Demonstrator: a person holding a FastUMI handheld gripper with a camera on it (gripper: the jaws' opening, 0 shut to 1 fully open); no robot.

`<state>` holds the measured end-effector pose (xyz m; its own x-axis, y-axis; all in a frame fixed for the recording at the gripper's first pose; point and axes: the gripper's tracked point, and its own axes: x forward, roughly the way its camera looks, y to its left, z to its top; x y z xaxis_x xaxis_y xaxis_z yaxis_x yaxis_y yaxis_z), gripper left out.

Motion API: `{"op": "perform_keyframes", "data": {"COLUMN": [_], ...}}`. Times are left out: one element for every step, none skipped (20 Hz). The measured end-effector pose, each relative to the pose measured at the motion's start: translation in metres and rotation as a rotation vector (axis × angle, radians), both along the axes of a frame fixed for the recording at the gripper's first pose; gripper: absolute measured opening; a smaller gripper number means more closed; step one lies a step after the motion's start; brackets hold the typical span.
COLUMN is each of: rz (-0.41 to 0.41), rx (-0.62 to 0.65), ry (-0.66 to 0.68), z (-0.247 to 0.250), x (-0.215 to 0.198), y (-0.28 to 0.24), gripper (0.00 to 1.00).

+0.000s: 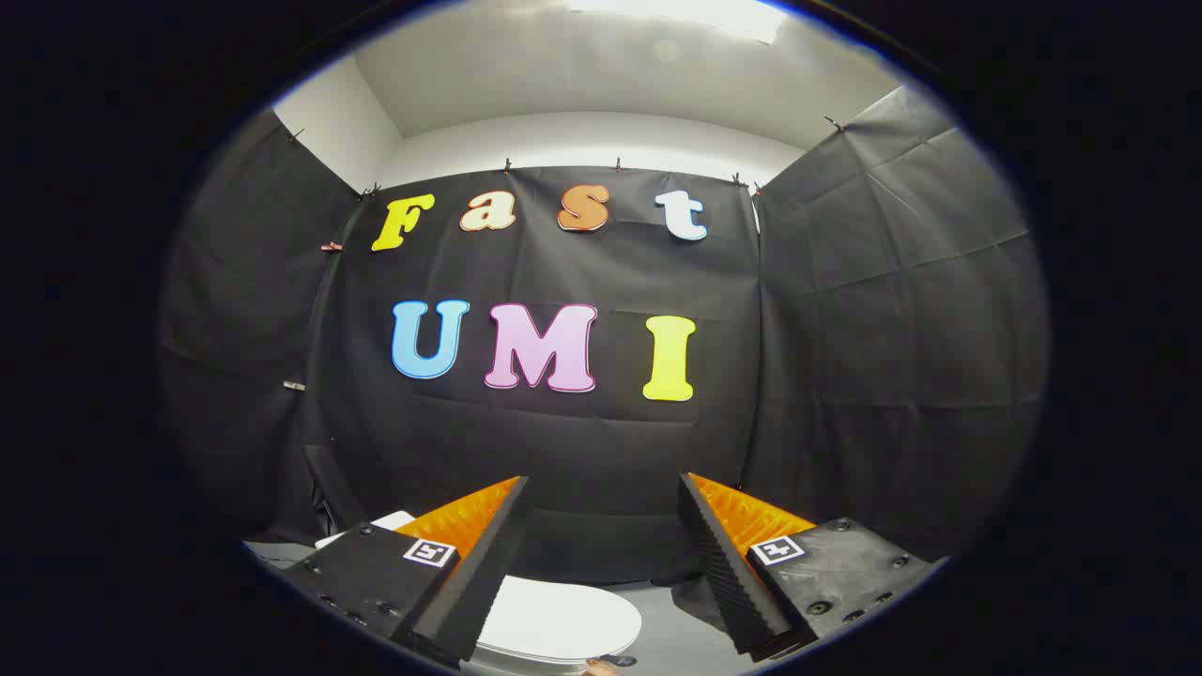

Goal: Open the toilet lid.

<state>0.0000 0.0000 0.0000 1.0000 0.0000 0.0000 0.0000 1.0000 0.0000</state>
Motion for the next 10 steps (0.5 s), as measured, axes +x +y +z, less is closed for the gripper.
{"op": "perform_keyframes", "data": {"rz": [-0.004,-0.005,-0.009,-0.011,-0.013,-0.017,-0.022,-0.030,-0.034,-0.035], "rx": [0.000,0.004,0.010,0.014,0.017,0.018,0.018,0.017,0.017,0.018], "ry": [-0.007,-0.012,-0.015,-0.015,-0.012,-0.008,-0.005,-0.001,0.003,0.006], "z": [0.0015,0.0031,0.0046,0.0045,0.0032,0.0022,0.0018,0.0009,0.0006,0.0005], "x": [-0.0027,-0.0044,-0.0059,-0.0059,-0.0047,-0.0039,-0.0031,-0.0028,-0.0025,-0.0022], "y": [-0.0029,-0.0046,-0.0078,-0.0087,-0.0075,-0.0084,-0.0095,-0.0103,-0.0109,-0.0102], "gripper": [0.98,0.98,0.98,0.98,0.98,0.98,0.98,0.98,0.98,0.98]}}
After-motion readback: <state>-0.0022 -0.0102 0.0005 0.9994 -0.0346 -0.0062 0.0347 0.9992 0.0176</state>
